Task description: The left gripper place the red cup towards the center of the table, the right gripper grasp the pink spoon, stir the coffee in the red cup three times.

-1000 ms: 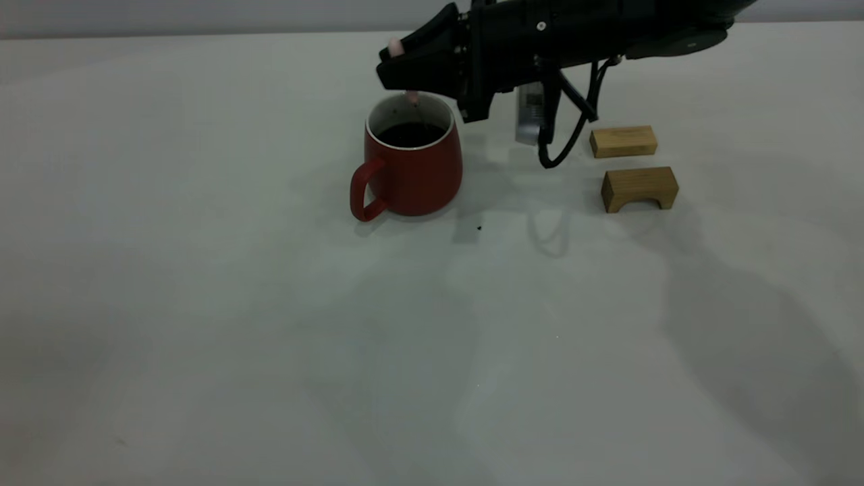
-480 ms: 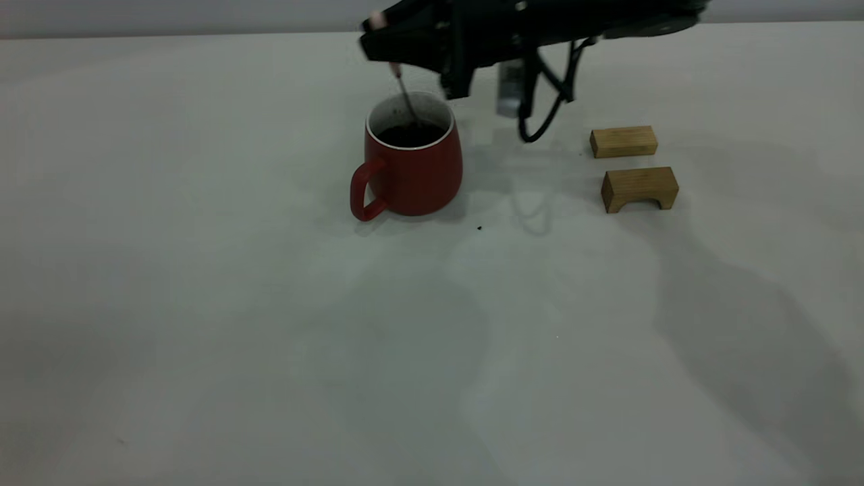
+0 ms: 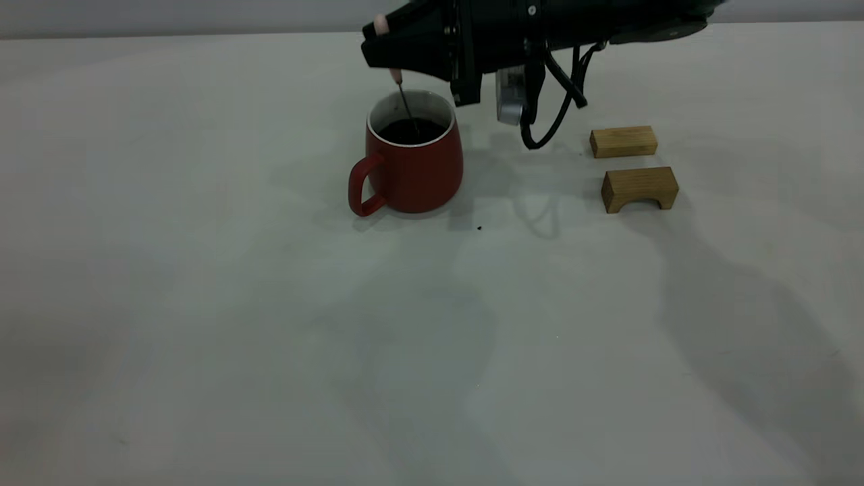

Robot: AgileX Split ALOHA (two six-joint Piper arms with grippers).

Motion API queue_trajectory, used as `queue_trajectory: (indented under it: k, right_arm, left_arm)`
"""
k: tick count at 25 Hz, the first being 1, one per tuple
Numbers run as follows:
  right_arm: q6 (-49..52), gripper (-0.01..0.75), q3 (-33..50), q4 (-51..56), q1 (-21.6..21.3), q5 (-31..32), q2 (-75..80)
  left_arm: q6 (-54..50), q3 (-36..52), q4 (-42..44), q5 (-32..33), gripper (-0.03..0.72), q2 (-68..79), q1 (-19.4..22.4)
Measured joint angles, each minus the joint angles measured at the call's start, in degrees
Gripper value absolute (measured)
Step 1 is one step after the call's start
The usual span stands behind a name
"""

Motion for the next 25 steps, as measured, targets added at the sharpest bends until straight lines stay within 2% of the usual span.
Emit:
queue_trajectory:
  k: [3,10,13,16,18,20,25]
  right_arm:
    - [0.00,0.226,0.00,-0.75,0.00,0.26,0.05]
    - [-0.43,0.612,0.00,-6.92,0.00,1.79,-0.98]
    - [-3.82,0.708,0.00,-13.67,0.00,2.18,-3.34]
    - [-12.37,0.718,0.00,-22.02,0.00,2.17,-6.36]
    - [-19.77,0.697,0.00,-27.78,0.00,1.66,-8.80]
    - [-28.60,0.654,0.00,-35.51,0.00,1.58,-11.53]
    - [-45.45,0.481,0.00,-60.05,0.00,3.47,-20.66]
  left_arm:
    - [0.00,0.00,0.00,0.00,0.447,0.00,0.00]
    - [0.00,0.00,0.00,0.00,0.447,0.00,0.00]
    - [0.00,0.00,0.00,0.00,0.447,0.00,0.00]
    - [0.00,0.00,0.00,0.00,0.447,0.00,0.00]
    - [0.00,0.00,0.00,0.00,0.447,0.00,0.00]
    - [0.00,0.00,0.00,0.00,0.447,0.00,0.00]
    - [-0.02,0.00,0.00,0.00,0.447,0.00,0.00]
